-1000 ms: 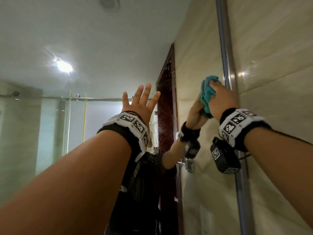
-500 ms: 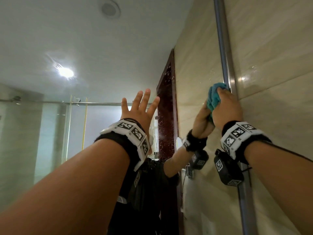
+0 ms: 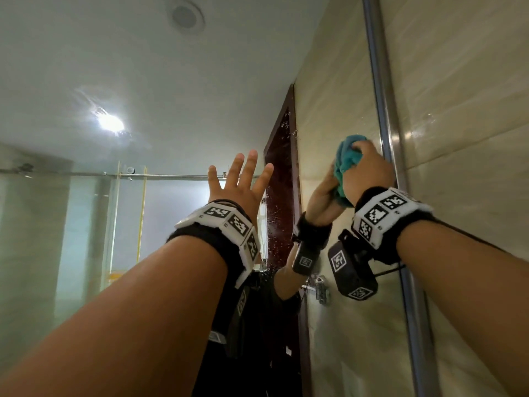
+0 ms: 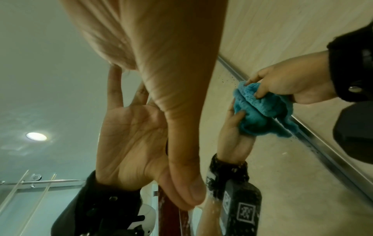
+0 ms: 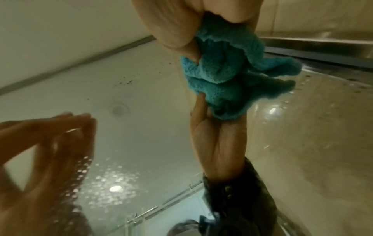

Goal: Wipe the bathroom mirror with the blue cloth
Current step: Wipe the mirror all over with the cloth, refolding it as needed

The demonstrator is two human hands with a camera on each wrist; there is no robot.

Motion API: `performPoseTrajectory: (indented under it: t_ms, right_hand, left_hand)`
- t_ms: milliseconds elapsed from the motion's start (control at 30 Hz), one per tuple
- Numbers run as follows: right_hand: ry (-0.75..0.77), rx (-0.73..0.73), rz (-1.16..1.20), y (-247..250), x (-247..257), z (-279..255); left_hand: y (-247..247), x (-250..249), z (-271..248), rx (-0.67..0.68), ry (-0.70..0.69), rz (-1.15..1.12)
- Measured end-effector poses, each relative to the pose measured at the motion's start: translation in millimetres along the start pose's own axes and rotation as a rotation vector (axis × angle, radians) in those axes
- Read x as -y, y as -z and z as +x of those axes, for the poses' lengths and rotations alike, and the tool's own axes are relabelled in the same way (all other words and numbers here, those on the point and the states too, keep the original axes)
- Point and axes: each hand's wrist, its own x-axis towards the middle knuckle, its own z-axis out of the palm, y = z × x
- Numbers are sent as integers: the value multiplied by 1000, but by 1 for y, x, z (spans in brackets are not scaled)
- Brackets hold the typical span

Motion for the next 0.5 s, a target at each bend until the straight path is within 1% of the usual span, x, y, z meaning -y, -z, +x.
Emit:
performPoseTrajectory:
  t_ms: [33,100,167,200,233,300,333,367,433,500]
  right_hand:
    - [32,14,-8,-2,5,0]
    - [180,107,19,-10,21,-12]
    - [437,251,-27,-23,39,-33]
    - [554,310,-79,-26,44,-40]
    - [630,345,-113,-25,46,-40]
    - [665,392,-122,-20,42,-23]
    - [649,397,-114,-18,40,-9]
    - [615,371,-103,-17,38,6]
    - [548,257,-82,-14,41,28]
    - [536,191,-100,-17,50,32]
  left_hand:
    - [-1,1,1,-11,-2,-8]
    - [-3,2,0,-18,-25,9]
    - [-1,9,-4,-45,-60,46]
    - [2,13,-5,-85,-77,51]
    - [6,17,-5,-143,-92,45]
    - [13,25,-1,-246,-76,10]
    - [14,27,2,-246,-47,-9]
    - [14,28,4,-211,-23,-26]
    - [11,27,10,-133,-8,-43]
    - [7,25,12,-116,-6,-43]
